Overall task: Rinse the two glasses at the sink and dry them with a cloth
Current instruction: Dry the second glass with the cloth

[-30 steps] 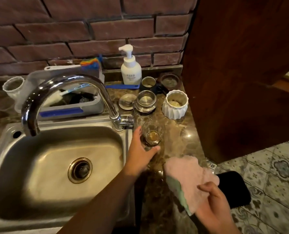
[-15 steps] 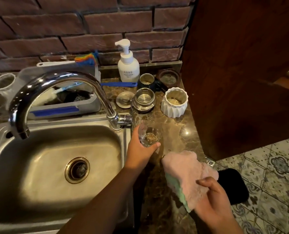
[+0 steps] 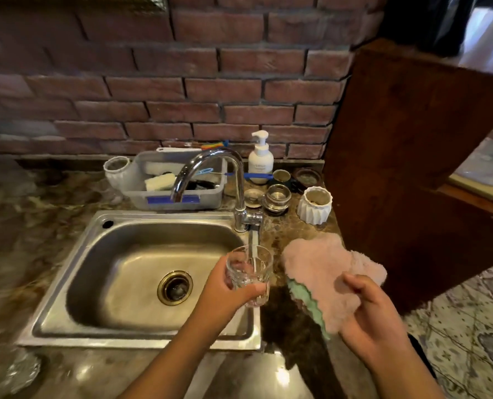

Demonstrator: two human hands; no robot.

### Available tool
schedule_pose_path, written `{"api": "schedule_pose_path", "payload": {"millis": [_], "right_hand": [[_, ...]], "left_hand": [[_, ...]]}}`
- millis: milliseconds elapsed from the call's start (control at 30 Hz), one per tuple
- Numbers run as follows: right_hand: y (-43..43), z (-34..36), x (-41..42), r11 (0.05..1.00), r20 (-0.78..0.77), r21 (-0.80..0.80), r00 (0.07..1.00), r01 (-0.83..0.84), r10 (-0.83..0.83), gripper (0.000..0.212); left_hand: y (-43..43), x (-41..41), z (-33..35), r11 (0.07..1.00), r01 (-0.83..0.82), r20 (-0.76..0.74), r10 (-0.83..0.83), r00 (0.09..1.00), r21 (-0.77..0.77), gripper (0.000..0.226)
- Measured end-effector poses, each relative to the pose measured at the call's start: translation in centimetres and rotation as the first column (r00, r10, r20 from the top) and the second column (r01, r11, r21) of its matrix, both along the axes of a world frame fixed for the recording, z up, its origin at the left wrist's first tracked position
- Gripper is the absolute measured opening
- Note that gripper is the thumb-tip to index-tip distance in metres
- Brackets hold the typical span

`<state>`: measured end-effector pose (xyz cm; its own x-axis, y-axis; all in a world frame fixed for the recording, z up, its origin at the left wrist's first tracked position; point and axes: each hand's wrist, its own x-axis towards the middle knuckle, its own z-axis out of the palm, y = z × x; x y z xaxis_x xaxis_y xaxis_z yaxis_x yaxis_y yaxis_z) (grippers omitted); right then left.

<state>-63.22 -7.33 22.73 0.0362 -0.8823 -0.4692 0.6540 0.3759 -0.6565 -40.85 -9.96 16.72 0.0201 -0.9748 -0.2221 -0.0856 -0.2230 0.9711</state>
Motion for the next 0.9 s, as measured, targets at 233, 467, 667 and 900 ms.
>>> {"api": "schedule_pose_path", "payload": {"millis": [233,467,667,900], "right_hand": [[4.8,2.3,9.5,0.952,-0.428,-0.257,0.903,-0.164,0.040,0.043],[8.9,4.2,18.8,0.832,-0.549,-0.483,0.834,-0.272,-0.046,0.039],[8.7,4.9,22.2,0.950,-0.368,-0.294,0.930,-0.102,-0.014,0.087],[9.2,6.2,23.5,0.949,-0.124,-0.285,0.987,-0.134,0.102,0.056]], "left_hand": [[6.0,4.1,5.0,0.988,-0.130,-0.132,0.118,0.984,-0.082,0.065],[8.9,7.4,8.1,0.958,-0.259,-0.341,0.203,0.918,-0.126,0.076],[10.7,9.3,9.1,0.960,-0.163,-0.411,0.058,0.910,-0.226,0.055],[10.4,12.0,10.5,0.923,-0.070,-0.281,-0.042,0.959,-0.378,0.103]]}}
